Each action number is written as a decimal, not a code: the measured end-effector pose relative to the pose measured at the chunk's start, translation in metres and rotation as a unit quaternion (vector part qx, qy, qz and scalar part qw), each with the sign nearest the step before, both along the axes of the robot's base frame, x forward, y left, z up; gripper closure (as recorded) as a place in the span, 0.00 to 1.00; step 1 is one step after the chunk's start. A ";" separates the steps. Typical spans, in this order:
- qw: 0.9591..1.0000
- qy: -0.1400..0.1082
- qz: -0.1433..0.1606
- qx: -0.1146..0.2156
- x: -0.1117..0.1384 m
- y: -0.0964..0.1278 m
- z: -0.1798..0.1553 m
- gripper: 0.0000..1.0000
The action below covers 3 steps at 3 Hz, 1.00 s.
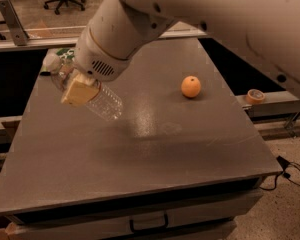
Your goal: Knock water bottle over
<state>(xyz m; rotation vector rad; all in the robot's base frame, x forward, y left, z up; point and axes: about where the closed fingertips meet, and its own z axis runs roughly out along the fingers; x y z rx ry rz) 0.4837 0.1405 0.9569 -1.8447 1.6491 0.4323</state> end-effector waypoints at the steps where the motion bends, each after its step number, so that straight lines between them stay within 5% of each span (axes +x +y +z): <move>1: 0.991 -0.054 0.054 -0.105 -0.012 -0.001 -0.031 1.00; 2: 0.978 -0.080 0.075 -0.175 -0.012 -0.002 -0.064 0.92; 3: 0.974 -0.074 0.078 -0.201 -0.011 0.004 -0.087 0.74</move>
Offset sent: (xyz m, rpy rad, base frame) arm -0.0085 -0.0046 -0.1053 -0.5264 -0.2143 0.1972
